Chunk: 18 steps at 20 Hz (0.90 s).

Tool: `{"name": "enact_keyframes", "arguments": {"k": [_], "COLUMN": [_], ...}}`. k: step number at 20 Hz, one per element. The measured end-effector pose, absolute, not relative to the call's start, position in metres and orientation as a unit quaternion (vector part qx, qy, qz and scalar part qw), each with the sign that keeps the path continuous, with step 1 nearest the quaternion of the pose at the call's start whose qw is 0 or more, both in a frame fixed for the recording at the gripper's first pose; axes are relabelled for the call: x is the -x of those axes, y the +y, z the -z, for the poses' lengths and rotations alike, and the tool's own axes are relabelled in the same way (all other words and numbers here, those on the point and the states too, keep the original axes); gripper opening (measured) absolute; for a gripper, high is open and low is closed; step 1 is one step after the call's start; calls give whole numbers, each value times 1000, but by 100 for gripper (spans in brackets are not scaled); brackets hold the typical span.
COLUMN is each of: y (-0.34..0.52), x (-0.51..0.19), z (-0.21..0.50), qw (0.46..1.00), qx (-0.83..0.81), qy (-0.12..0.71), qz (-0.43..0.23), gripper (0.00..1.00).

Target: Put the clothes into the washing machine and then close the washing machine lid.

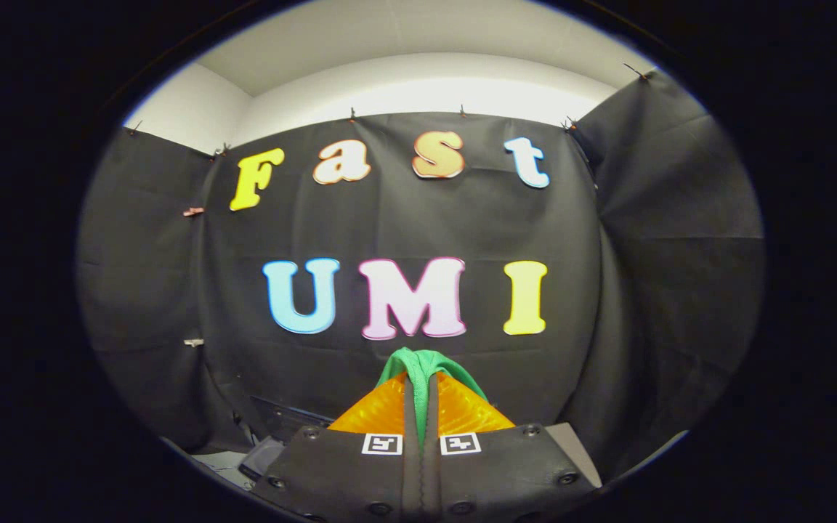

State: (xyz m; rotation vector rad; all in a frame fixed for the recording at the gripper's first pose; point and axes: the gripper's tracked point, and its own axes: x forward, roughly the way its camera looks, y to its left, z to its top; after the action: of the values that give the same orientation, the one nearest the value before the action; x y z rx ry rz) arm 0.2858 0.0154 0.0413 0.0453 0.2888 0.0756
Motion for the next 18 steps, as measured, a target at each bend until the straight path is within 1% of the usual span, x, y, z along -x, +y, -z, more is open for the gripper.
{"name": "enact_keyframes", "arguments": {"k": [4, 9, 13, 18], "y": [92, 183, 239, 287], "x": [-293, -299, -302, -305], "z": [-32, 8, 57, 144], "qw": [984, 968, 951, 928], "qx": [-24, -35, -29, -21], "qy": [145, 167, 194, 234], "qz": [-105, -186, -238, -289], "gripper": [4, 4, 5, 5]}}
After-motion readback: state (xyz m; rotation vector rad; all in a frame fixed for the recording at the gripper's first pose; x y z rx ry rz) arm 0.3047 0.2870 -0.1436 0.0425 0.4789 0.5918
